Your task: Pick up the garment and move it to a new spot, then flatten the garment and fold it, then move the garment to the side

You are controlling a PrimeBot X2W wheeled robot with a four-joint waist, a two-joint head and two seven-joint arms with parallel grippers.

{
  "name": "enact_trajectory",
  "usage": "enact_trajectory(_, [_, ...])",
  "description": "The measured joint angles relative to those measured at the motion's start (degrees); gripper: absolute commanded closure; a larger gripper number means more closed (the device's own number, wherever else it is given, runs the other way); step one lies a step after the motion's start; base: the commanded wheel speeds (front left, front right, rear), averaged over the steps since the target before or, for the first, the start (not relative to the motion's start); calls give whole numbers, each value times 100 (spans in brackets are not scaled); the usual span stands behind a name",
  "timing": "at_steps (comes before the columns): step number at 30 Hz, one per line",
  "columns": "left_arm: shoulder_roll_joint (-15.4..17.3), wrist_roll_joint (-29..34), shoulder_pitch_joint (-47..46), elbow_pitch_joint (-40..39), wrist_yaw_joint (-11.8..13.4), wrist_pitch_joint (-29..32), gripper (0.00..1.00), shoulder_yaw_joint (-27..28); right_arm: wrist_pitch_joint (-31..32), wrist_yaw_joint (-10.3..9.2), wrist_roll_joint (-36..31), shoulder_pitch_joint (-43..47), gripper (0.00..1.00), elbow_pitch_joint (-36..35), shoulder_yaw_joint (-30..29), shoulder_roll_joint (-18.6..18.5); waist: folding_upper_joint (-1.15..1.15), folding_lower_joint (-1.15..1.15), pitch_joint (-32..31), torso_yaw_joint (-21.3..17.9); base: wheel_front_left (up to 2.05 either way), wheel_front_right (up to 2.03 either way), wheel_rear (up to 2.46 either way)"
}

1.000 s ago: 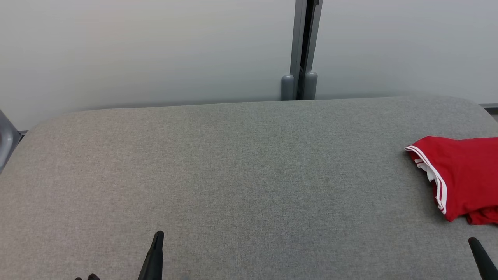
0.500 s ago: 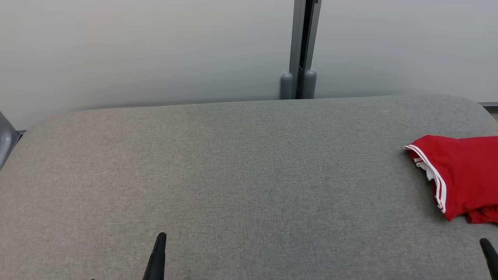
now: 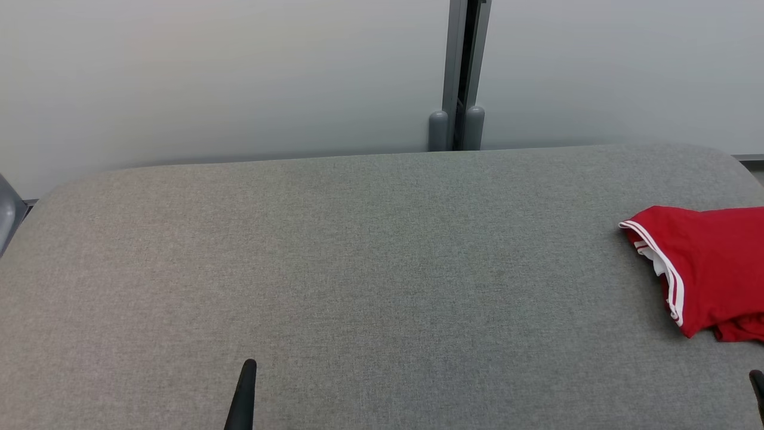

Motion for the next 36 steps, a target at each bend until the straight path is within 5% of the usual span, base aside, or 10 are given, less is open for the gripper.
enact_trajectory(25, [-138, -1225, 135, -244, -289, -51, 100, -65, 375, 0, 1569, 155, 100, -59, -383, -9, 0, 0, 52, -39, 0, 0, 0])
enact_trajectory(36, [-153, -1352, 152, -272, -330, -52, 100, -74, 409, 0, 1746, 180, 100, -71, -423, -12, 0, 0, 58, -43, 0, 0, 0])
